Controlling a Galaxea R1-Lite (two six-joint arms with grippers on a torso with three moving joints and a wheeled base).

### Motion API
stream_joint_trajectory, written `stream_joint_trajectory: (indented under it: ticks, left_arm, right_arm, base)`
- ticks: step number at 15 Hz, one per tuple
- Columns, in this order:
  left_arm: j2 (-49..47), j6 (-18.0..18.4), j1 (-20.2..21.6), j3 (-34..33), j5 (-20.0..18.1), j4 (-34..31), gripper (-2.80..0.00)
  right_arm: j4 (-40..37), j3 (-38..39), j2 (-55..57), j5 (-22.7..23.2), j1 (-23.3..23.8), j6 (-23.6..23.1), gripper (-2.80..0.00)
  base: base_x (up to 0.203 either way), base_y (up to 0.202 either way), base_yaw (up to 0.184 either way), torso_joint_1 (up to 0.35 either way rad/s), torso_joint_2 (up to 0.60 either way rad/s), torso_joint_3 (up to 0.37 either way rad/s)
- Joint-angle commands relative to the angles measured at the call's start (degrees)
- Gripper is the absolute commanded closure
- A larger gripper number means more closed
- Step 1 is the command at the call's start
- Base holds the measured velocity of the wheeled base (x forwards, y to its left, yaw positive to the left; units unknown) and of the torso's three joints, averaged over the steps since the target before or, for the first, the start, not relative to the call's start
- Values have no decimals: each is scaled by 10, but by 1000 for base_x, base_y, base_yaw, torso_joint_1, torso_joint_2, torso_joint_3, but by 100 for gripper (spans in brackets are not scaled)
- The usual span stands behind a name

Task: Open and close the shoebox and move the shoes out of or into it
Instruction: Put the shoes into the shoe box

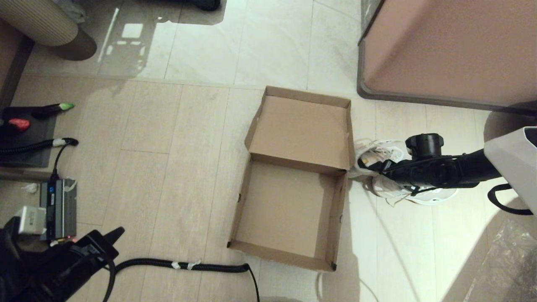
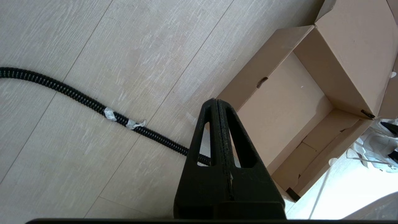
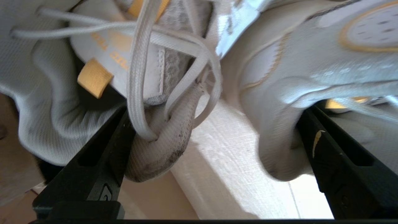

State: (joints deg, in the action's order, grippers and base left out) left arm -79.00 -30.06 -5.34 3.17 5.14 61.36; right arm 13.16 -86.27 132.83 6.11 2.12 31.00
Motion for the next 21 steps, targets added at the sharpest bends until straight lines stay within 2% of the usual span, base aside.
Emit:
stream_joint_trajectory:
  ticks: [1, 8, 13, 21]
  left_arm:
    - [-1, -2, 0, 0, 0, 3, 0]
    - [1, -2, 1, -3, 0, 3, 0]
    - [6, -2, 0, -10, 0, 3, 0]
    - [7, -2, 0, -11, 0, 3, 0]
  right_arm:
    - [1, 1, -2, 1, -5, 2, -280]
    - [-1, -5, 0, -1, -43, 7, -280]
    - [-3, -7, 8, -23, -39, 6, -280]
    - [-2, 15, 1, -22, -47, 6, -280]
  base:
    - [0, 0, 0, 0, 0, 0]
    - [0, 0, 0, 0, 0, 0]
    - [0, 0, 0, 0, 0, 0]
    - [0, 0, 0, 0, 0, 0]
